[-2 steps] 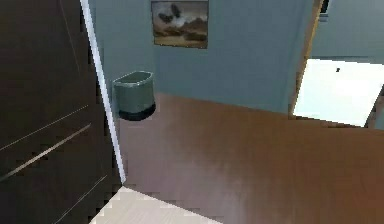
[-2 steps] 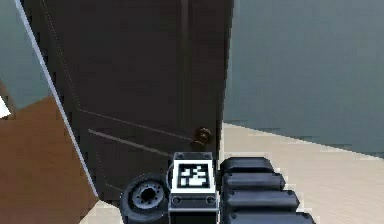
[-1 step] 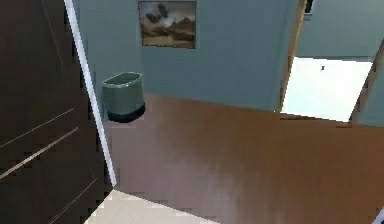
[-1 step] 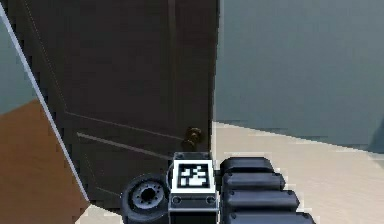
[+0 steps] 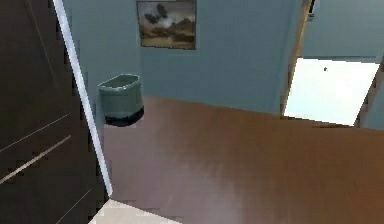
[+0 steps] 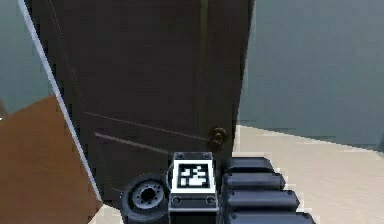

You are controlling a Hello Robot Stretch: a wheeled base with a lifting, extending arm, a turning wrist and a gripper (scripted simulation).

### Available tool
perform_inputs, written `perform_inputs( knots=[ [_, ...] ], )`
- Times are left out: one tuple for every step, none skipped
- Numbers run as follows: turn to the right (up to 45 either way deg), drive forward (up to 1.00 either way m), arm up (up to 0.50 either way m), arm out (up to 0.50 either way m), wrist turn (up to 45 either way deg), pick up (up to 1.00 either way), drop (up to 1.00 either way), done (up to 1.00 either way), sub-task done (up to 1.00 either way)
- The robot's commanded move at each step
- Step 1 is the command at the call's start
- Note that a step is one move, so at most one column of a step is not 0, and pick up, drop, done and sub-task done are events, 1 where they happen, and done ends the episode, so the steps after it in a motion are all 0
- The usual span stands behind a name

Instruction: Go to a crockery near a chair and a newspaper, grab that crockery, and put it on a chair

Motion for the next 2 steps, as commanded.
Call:
perform_inputs(
  knots=[
    [18.0, 0.00, 0.00, 0.00, 0.0, 0.00, 0.00, 0.00, 0.00],
    [0.0, 0.30, 0.00, 0.00, 0.0, 0.00, 0.00, 0.00, 0.00]
  ],
)
